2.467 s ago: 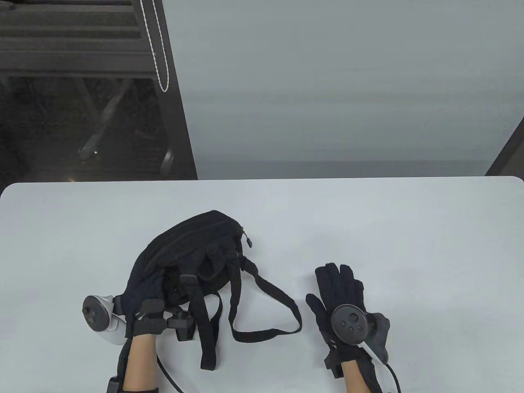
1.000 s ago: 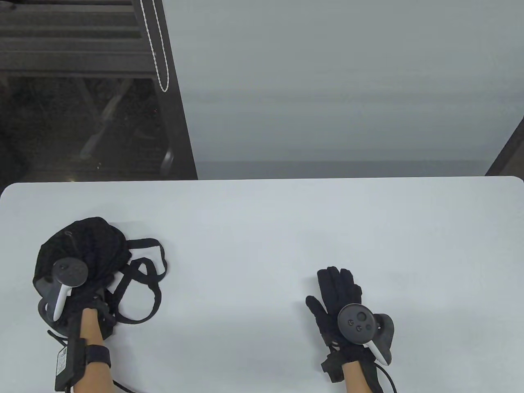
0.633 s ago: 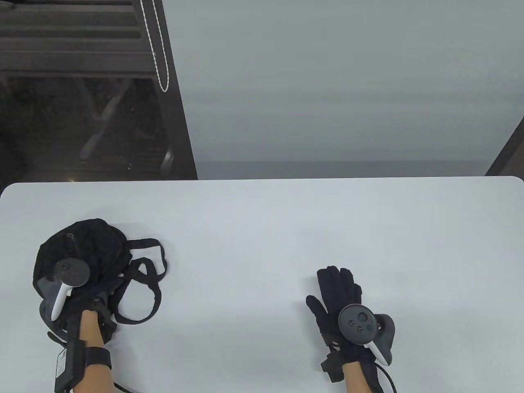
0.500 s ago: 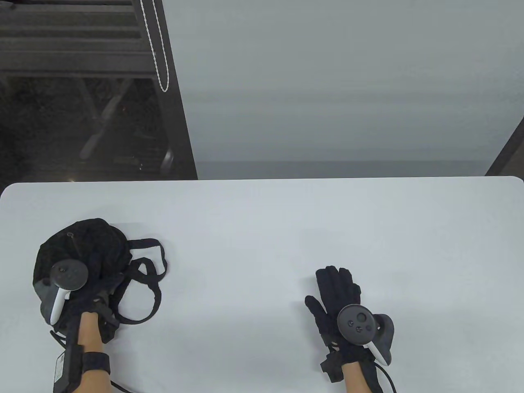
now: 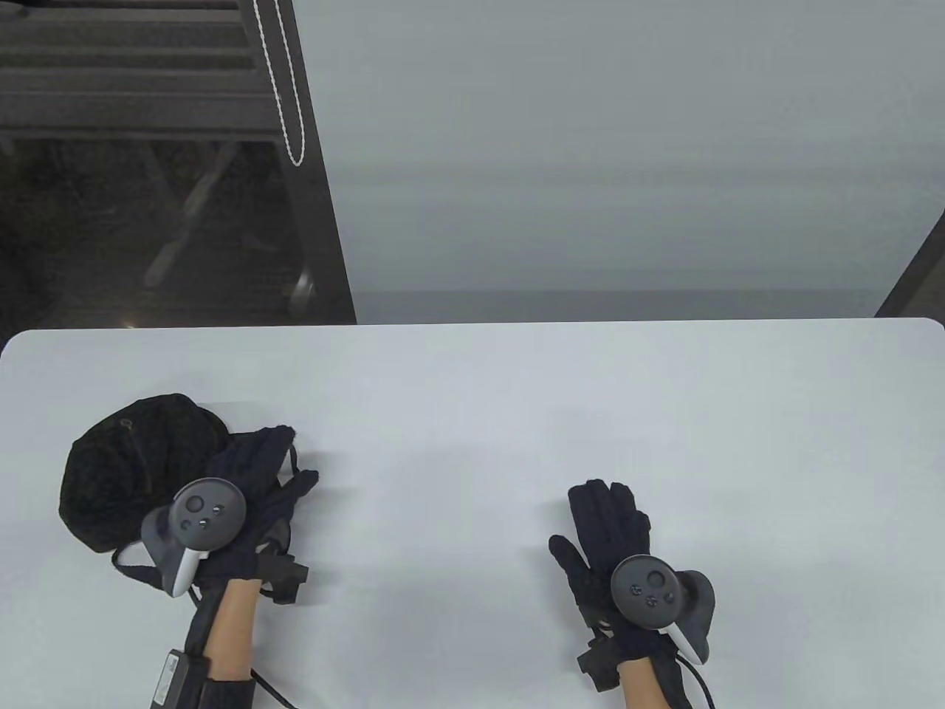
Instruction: Put stationery box into the backpack's main compartment
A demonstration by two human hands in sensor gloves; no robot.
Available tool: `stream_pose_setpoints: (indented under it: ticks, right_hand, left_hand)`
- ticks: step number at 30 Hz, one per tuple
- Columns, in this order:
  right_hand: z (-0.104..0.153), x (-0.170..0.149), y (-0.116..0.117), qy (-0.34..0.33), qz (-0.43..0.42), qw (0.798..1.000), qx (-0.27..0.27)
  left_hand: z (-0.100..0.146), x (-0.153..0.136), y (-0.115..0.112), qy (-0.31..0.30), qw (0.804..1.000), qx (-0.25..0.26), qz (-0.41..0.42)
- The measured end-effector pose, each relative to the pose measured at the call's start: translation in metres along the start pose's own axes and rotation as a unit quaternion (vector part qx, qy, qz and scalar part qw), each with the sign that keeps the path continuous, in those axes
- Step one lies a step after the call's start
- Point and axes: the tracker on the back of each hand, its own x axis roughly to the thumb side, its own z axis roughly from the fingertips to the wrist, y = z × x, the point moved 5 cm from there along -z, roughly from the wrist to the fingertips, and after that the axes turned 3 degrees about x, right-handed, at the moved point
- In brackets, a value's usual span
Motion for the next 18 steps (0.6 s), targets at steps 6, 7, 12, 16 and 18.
stream_pose_setpoints:
  ticks: [6,7,12,16,18]
  right_hand:
    - [-0.001,0.007,0.006,-0.009,0.011,1.000,0.009]
    - [-0.001,0.007,0.007,-0.009,0.011,1.000,0.010]
    - [-0.001,0.008,0.013,-0.007,0.021,1.000,0.009]
    - [-0.002,0.008,0.021,-0.004,0.036,0.999,0.019]
    - [-0.003,0.007,0.025,-0.001,0.041,0.999,0.024]
  left_hand:
    - [0.026,0.048,-0.034,-0.059,0.998,-0.012,0.016]
    - [0.031,0.055,-0.042,-0.066,0.998,-0.018,0.014]
    - [0.037,0.069,-0.072,-0.065,0.997,-0.044,0.011]
    - [0.043,0.075,-0.094,-0.074,0.995,-0.070,-0.007]
    - [0.046,0.074,-0.104,-0.075,0.993,-0.089,-0.011]
